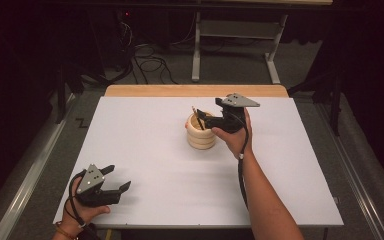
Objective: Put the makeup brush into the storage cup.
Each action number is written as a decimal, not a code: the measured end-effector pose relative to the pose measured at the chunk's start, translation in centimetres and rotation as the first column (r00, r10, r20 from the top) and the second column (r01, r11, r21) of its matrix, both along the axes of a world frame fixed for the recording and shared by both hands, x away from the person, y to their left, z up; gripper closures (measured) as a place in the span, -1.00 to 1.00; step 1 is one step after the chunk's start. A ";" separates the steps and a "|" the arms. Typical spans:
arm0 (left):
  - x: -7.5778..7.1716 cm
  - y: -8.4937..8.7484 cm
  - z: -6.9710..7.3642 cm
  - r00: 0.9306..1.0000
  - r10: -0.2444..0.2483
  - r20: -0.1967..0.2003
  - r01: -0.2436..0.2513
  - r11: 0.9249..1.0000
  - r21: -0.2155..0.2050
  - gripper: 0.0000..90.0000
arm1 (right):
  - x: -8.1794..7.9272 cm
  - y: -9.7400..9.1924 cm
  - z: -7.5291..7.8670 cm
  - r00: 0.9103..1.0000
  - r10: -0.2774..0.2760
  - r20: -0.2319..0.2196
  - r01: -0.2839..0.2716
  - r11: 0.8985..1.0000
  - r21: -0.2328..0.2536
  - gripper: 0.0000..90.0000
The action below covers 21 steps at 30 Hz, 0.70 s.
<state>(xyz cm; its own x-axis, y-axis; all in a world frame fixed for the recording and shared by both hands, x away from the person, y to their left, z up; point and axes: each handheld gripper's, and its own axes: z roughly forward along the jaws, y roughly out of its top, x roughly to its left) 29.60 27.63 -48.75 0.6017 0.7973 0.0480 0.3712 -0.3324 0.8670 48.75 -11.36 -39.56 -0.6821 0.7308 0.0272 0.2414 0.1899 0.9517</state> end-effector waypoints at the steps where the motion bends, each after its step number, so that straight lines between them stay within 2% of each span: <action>1: 0.0 0.0 0.0 1.000 0.000 0.000 0.000 1.000 0.000 -0.52 | 0.0 0.0 0.0 1.000 0.001 0.000 -0.001 1.000 -0.004 -0.64; 3: 0.0 0.0 0.0 1.000 0.000 -0.002 0.000 1.000 -0.002 -0.52 | -0.1 0.1 0.1 1.000 -0.022 0.011 0.022 0.999 -0.024 -0.64; 6: 0.0 0.0 0.0 1.000 -0.003 -0.003 0.003 1.000 0.004 -0.52 | -0.3 0.2 0.2 1.000 -0.026 0.010 0.027 0.998 -0.052 -0.64; 16: -0.1 0.0 0.0 1.000 0.001 0.001 -0.001 1.000 -0.001 -0.52 | -0.7 -0.2 0.8 1.000 -0.012 0.016 0.013 0.997 -0.081 -0.64; 21: -0.1 0.0 0.1 1.000 0.001 0.001 -0.001 1.000 0.003 -0.52 | -0.9 -0.4 0.9 1.000 -0.001 0.021 0.004 0.993 -0.120 -0.64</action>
<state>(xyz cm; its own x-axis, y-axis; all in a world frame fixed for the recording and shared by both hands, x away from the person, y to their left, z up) 29.50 27.63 -48.70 0.6009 0.7977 0.0507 0.3706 -0.3343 0.8666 47.89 -11.80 -38.61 -0.6796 0.7297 -0.0749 0.2224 0.3022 0.9270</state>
